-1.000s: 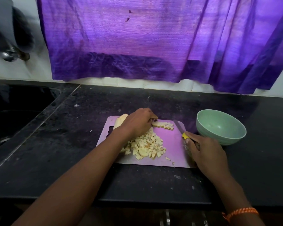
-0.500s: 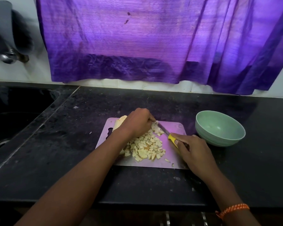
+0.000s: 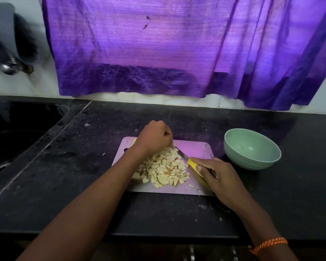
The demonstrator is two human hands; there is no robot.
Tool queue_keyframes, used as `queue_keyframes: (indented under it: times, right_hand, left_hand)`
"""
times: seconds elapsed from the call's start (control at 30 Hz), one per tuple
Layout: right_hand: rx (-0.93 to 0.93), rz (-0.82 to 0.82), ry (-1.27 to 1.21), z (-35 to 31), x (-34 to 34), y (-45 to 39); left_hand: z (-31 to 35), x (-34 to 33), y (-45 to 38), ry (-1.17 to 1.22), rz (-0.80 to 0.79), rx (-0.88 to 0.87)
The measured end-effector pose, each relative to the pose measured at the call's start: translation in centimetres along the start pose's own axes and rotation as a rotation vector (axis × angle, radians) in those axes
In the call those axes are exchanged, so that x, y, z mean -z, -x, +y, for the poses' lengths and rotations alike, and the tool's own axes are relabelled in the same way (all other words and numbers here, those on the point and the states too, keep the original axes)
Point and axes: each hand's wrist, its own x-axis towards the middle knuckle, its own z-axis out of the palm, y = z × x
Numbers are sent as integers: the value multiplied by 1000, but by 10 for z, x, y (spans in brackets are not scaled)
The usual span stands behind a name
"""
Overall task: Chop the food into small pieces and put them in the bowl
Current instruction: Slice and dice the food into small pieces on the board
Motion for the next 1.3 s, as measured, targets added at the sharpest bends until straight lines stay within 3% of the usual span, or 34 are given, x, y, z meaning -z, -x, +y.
queue_keyframes:
  times: [0.2, 0.37, 0.43, 0.7, 0.87, 1.0, 1.13, 1.3]
  right_hand:
    - [63, -4, -7, -6, 0, 0]
    - [59, 33, -67, -14, 2, 1]
    - [20, 68, -131, -14, 4, 2]
    - [-30, 251, -241, -17, 11, 6]
    - [-51, 347, -169, -15, 11, 4]
    - [-92, 314, 107, -3, 3, -4]
    - [-32, 104, 280, 0, -4, -8]
    - [35, 53, 120, -9, -4, -8]
  left_hand:
    - [-4, -1, -3, 38, 27, -72]
    - [-1, 6, 1, 213, -297, -198]
    - [-3, 11, 1, 218, -352, -191]
    - [-16, 33, 0, 178, -256, -83]
    - [-20, 36, -1, 221, -235, -66]
    - [-21, 37, 0, 237, -271, -102]
    - [-24, 38, -1, 238, -313, -101]
    - [-27, 39, -2, 276, -325, -130]
